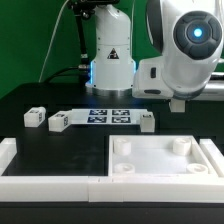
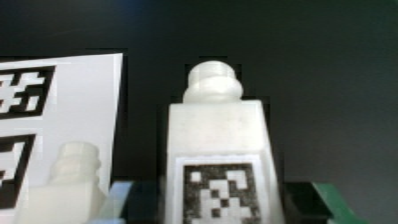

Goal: Assemble one leg

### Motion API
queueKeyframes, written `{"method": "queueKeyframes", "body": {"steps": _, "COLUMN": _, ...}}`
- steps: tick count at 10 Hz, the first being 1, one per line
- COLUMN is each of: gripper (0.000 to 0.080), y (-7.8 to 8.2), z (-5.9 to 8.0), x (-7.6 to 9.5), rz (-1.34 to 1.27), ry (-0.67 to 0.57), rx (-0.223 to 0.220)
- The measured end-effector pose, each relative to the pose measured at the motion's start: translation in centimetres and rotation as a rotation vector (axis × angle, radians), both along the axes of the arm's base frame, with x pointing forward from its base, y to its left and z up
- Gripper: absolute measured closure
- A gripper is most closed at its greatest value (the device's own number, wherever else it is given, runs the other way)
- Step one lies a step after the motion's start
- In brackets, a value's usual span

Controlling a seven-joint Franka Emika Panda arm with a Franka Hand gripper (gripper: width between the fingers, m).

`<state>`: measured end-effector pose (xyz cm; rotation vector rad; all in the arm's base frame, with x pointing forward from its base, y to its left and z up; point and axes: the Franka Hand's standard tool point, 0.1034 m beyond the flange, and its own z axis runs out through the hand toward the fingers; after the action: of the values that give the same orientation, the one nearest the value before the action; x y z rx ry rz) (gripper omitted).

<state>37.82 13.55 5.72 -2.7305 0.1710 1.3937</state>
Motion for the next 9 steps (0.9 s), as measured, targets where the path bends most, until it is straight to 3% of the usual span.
{"method": "queueKeyframes", "body": {"steps": 3, "gripper": 0.0509, "y": 0.2, "z": -0.8, "x": 0.5, "rz": -0.007, "ry": -0.081, "rx": -0.005}}
{"method": "queueKeyframes", "body": {"steps": 4, "gripper": 0.0509, "y": 0.5, "z": -1.0, "x": 1.4, "rz": -0.018, "ry": -0.213, "rx": -0.012}}
{"method": "queueKeyframes", "body": {"steps": 7, "gripper": 0.0509, "y": 0.2, "z": -0.3, "x": 1.6, "rz": -0.016, "ry": -0.5, "rx": -0.027}}
{"method": "queueKeyframes", "body": {"steps": 9, "gripper": 0.0509, "y": 0.1, "z": 1.1, "x": 2.7, "rz": -0.02, "ry": -0.633, "rx": -0.029}}
